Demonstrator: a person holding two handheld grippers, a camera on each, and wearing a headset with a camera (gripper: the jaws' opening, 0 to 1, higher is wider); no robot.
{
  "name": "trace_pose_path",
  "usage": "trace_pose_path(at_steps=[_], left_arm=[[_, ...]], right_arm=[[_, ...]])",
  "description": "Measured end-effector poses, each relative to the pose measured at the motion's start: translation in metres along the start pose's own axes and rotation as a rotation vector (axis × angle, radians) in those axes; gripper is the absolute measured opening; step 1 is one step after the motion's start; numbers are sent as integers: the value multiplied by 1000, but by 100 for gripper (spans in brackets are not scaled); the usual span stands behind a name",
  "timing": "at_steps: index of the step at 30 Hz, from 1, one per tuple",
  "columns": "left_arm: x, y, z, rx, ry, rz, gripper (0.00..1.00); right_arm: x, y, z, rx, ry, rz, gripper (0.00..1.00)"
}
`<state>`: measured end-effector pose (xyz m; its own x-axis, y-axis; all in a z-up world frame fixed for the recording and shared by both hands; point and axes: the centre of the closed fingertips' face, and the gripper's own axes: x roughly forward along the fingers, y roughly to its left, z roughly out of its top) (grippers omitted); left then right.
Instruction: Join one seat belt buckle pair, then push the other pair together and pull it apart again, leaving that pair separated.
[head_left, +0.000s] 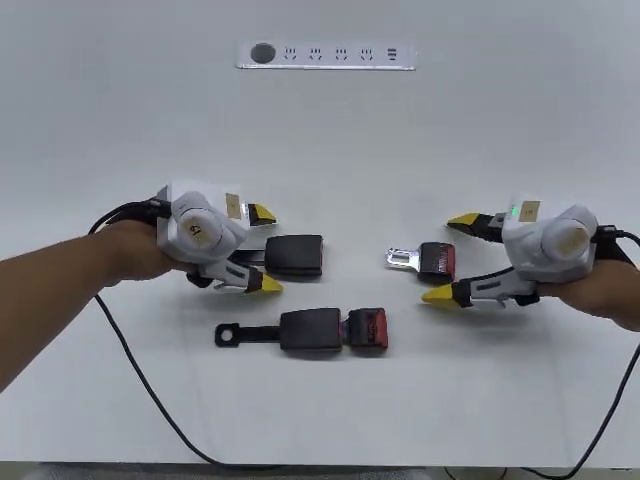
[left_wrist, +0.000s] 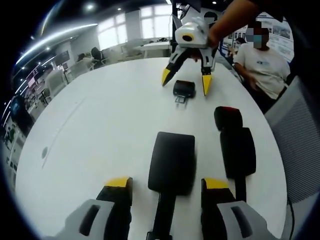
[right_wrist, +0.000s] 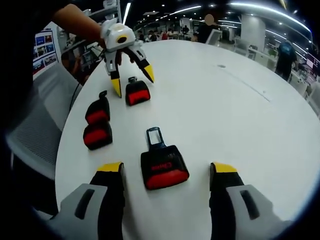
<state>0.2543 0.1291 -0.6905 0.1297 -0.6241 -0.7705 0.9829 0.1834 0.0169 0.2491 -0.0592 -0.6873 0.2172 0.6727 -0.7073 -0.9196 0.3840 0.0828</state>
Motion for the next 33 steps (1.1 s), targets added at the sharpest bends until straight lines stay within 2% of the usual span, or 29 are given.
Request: trace_pose_path(at_steps=[1, 3, 6, 8, 12, 16, 17, 18, 20, 26, 33], left_arm=[[1, -3, 2, -4, -15, -24, 54], [1, -2, 3, 0, -14, -25, 53], [2, -9, 4, 2, -17, -63, 47], [3, -9, 6, 16, -26, -62, 42], [1, -7, 8, 4, -27, -53, 35], [1, -9, 7, 16, -26, -57, 35], [1, -10, 7, 15, -28, -56, 35], [1, -10, 6, 11, -31, -54, 35], [2, -9, 6, 8, -34, -51, 34], [3, -9, 7, 10, -25, -52, 34], [4, -8, 7, 3, -29, -53, 34]], right_arm=[[-1, -1, 0, -21, 0, -2, 66], [0, -1, -1, -21, -1, 3, 62], [0, 0, -2, -19, 1, 10, 56], [0, 1, -3, -38, 3, 16, 51], [-1, 2, -4, -30, 8, 23, 47], [1, 2, -5, -37, 21, 21, 37], [0, 1, -6, -62, 30, 27, 35], [1, 1, -7, -114, 47, 36, 35], [2, 1, -5, -84, 49, 31, 35], [2, 3, -6, -100, 70, 46, 34], [3, 3, -5, -103, 70, 59, 34]])
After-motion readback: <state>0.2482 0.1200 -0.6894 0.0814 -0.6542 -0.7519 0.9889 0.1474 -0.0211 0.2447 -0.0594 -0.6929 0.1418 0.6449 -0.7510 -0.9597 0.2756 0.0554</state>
